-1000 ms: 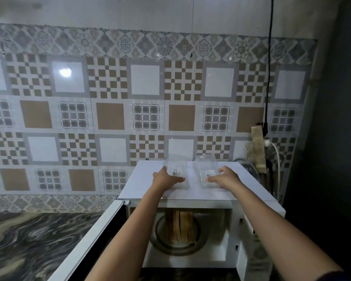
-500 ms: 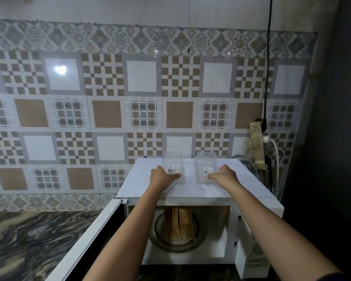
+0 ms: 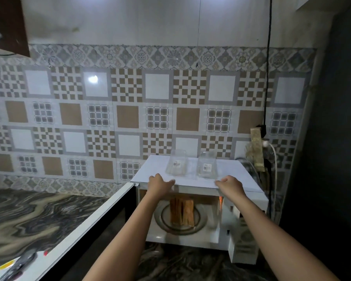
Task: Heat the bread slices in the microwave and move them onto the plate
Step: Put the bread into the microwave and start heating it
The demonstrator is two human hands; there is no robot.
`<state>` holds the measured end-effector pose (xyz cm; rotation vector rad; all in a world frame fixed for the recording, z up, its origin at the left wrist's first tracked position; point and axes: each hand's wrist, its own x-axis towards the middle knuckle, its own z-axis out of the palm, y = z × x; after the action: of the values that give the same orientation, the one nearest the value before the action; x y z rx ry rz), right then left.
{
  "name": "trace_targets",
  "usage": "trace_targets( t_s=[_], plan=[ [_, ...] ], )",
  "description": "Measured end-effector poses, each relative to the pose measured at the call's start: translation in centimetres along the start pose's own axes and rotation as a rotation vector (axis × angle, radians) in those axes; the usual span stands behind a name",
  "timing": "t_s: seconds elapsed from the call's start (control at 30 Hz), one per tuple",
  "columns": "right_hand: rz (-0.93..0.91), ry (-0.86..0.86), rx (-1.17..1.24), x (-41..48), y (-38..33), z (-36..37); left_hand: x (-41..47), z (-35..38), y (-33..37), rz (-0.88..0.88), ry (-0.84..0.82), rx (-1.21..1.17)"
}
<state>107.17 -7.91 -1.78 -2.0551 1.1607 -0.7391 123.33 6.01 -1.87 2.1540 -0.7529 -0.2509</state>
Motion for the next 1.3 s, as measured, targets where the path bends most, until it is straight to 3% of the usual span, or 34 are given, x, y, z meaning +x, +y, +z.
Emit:
trace_targets(
  t_s=[0.33, 0.53, 0.67, 0.8, 1.0, 1.17, 1.3],
  plan=[
    [-0.102, -0.348, 0.051, -12.4, -1.5, 2.4, -14.9, -6.2, -4.8, 0.058, 0.355, -0.116],
    [-0.344, -0.430, 0.195, -20.1, -7.7, 7.5, -21.5, -13.2, -8.8, 0.095, 0.726, -0.161],
    [-0.578, -0.429, 0.242, -25.6, -12.5, 10.8, -24.9, -17.0, -12.9, 0.030, 0.931, -0.289],
    [-0.790, -0.473, 0.184, -30.3, -15.5, 14.7, -25.8, -16.1, -19.0, -0.163, 0.794, -0.453],
    [-1.015, -0.510, 0.007, -31.8, -13.1, 17.1, -26.1, -11.2, -24.2, -0.248, 0.478, -0.652],
    [-1.095, -0.433, 0.101, -30.8, -9.3, 14.6, -27.5, -8.2, -23.6, -0.243, 0.413, -0.750],
    [-1.101, -0.367, 0.192, -29.8, -5.5, 11.1, -29.7, -3.5, -20.6, -0.086, 0.434, -0.803]
  ],
)
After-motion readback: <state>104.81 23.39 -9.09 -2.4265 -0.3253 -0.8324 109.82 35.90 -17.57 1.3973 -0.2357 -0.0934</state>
